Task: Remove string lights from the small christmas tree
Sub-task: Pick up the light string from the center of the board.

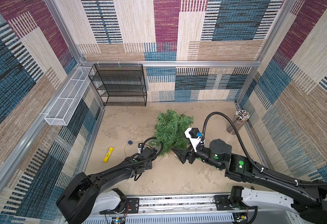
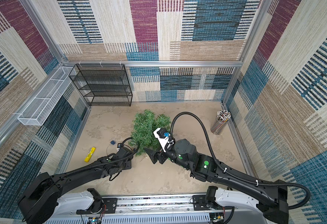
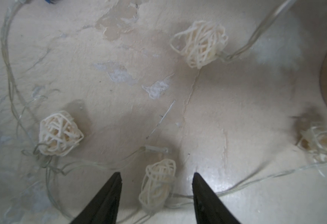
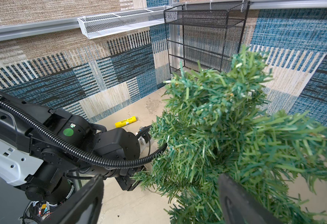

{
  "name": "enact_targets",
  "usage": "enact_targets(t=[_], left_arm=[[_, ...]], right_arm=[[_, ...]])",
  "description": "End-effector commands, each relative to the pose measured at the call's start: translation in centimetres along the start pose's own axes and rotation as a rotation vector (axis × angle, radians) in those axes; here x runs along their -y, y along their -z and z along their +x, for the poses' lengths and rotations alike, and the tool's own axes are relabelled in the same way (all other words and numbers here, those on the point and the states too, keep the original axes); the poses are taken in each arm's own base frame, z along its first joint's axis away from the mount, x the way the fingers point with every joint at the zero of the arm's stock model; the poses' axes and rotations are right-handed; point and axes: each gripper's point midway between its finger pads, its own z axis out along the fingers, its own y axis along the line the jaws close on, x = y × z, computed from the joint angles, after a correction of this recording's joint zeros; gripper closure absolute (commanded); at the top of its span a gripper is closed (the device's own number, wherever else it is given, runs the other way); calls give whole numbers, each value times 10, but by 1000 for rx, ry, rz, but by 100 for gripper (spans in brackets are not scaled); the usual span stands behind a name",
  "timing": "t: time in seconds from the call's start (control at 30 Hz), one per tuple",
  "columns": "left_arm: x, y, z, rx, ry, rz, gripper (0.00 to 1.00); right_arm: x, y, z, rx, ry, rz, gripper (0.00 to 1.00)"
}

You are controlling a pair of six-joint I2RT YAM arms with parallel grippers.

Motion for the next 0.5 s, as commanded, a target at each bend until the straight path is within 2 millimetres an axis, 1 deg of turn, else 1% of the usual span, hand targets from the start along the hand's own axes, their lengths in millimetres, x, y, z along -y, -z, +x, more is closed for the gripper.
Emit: enact_targets(t=[0.0, 0.13, 0.23, 0.27, 0.33, 0.47], left_arm=[[6, -4, -10, 41, -9, 12, 40], [8, -9, -11, 47, -13, 12, 44], [9, -11, -13, 57, -14, 7, 54], [7, -11, -13, 60, -16, -3, 59], [5, -11, -14, 67, -17, -15, 64], [2, -7, -18, 82, -25, -27, 69]], right_arm=[[1, 0, -5, 19, 7, 7, 7], [1, 1, -5, 20, 6, 8, 6], [1, 2, -5, 20, 5, 9, 7], [1, 2, -4, 18, 6, 11, 7], [2, 2, -4, 19, 5, 14, 7], [3, 3, -3, 16, 6, 17, 6]])
